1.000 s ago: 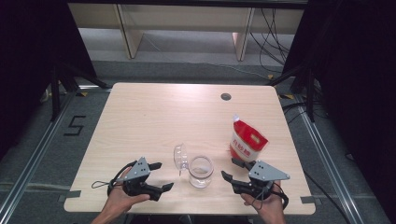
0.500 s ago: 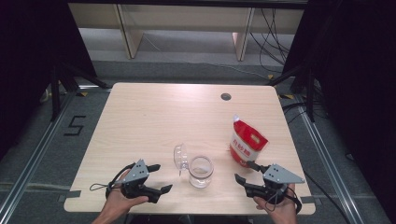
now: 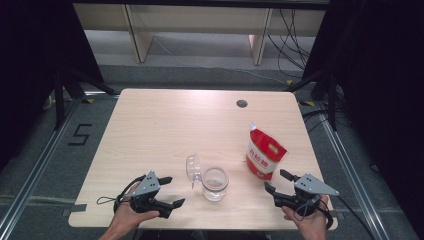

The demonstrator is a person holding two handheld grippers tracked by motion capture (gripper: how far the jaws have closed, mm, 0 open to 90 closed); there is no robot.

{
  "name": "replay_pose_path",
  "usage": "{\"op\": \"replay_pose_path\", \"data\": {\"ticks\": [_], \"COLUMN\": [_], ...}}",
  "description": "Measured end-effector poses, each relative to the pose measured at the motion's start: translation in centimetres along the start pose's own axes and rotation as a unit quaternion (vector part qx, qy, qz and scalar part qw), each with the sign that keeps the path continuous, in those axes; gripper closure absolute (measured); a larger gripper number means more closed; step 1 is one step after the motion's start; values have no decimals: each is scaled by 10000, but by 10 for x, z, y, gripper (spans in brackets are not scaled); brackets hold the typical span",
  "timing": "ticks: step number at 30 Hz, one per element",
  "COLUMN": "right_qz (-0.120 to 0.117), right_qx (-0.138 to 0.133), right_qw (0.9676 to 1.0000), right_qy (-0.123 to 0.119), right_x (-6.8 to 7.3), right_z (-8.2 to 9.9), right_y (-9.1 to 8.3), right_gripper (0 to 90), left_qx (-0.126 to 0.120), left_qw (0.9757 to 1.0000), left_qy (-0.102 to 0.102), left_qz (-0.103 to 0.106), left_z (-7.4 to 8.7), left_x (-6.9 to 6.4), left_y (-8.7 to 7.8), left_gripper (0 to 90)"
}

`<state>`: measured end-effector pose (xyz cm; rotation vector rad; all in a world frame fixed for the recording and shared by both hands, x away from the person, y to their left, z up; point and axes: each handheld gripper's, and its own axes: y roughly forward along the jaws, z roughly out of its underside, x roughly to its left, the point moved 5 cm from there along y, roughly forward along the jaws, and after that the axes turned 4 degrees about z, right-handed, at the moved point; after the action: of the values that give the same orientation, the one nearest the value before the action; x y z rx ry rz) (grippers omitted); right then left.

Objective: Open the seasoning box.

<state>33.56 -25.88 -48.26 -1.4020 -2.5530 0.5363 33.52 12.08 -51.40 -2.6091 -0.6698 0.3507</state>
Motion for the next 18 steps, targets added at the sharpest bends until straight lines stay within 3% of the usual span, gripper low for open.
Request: {"op": "replay_pose_path", "data": {"ticks": [5,9,11,13,17,18], "right_qz": [53,30,94,97,111,118], "right_qx": [55,8,103,13,-7,14], "right_qw": [9998,10000,9996,9999,9999,9997], "right_qy": [169,68,248,123,113,214], "right_x": [-3,-7,-5,-9,-14,-13], "right_z": [2,3,4,4,5,6], "right_y": [2,4,3,7,12,13], "right_gripper": [286,279,267,252,229,225], "left_qx": [-49,-17,1,17,81,59], "left_qw": [10000,10000,10000,10000,10000,10000], "left_qy": [-4,-20,21,13,32,19], "left_qz": [34,72,58,44,34,61], "left_z": [-1,0,1,2,2,1], "left_x": [-1,-1,-1,-1,0,0], "left_y": [0,1,2,3,3,4], "left_gripper": [151,151,151,151,151,151]}}
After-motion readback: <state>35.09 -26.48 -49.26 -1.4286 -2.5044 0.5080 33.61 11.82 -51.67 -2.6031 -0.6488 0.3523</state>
